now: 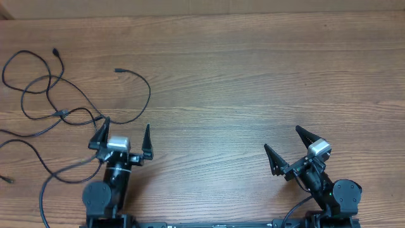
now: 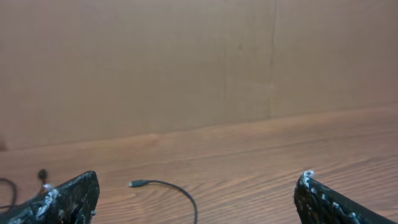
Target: Untangle cables
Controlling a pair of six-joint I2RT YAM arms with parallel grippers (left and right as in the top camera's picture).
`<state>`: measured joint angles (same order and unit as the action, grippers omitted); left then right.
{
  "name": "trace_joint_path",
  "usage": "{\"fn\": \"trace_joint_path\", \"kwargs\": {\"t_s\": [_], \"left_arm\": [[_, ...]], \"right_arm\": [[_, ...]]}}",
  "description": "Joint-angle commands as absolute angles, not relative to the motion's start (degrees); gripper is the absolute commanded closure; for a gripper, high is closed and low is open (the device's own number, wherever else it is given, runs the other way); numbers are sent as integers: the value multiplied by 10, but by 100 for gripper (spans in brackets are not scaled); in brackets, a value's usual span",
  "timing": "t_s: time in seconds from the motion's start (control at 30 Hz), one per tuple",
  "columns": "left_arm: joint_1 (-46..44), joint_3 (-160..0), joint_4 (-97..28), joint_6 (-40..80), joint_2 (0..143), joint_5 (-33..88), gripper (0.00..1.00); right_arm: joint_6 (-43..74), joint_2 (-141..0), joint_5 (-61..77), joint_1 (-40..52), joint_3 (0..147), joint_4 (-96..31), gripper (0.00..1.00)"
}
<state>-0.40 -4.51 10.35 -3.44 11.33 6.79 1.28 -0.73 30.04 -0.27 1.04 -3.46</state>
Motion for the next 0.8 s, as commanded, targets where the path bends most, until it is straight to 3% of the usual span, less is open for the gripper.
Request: {"fn": "trace_joint_path", "kwargs": {"t_s": [0.0,0.4,0.77], "left_arm": [[-7,-9,101,-52,60,29,0],[-6,-3,-45,-50,2,20,0],[-6,-3,-44,-50,4,19,0]], "right_arm": [[13,-2,303,-1,5,-31,0],[13,-2,303,-1,5,-31,0],[13,-2,303,-1,5,-30,0]]}}
